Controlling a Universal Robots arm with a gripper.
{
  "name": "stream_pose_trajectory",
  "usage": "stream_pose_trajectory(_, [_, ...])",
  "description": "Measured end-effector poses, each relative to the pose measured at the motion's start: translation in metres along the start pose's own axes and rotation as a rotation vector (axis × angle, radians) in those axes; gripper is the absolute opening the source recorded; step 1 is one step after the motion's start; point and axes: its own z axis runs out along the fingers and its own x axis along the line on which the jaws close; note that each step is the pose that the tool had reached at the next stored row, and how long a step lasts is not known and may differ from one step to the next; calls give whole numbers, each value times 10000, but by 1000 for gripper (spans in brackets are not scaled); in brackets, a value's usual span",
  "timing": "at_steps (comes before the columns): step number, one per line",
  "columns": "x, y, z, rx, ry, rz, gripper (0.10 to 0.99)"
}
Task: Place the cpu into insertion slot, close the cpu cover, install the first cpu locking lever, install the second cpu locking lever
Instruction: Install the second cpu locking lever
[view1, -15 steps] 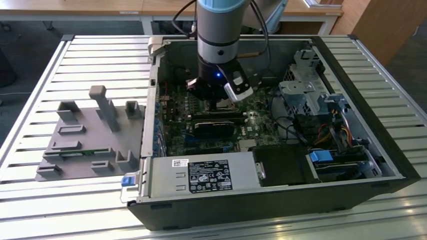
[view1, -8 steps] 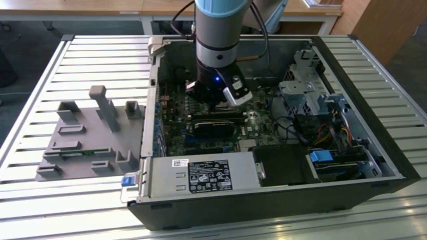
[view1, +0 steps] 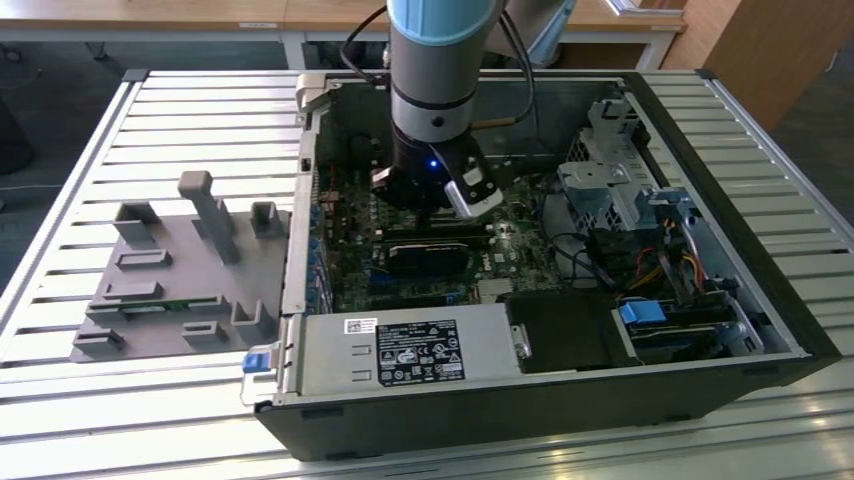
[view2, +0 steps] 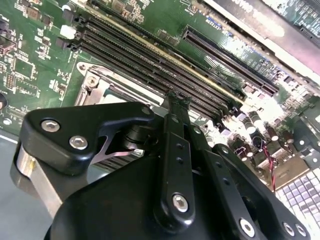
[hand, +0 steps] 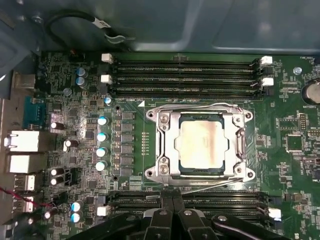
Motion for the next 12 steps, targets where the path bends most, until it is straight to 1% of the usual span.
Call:
stream_pose_trajectory(6, [13, -8, 65, -56, 0, 1, 106])
stream_pose_trajectory(9, [24, -11, 79, -119, 1, 2, 106])
stream_pose_trajectory(12, [49, -13, 90, -213, 2, 4, 106])
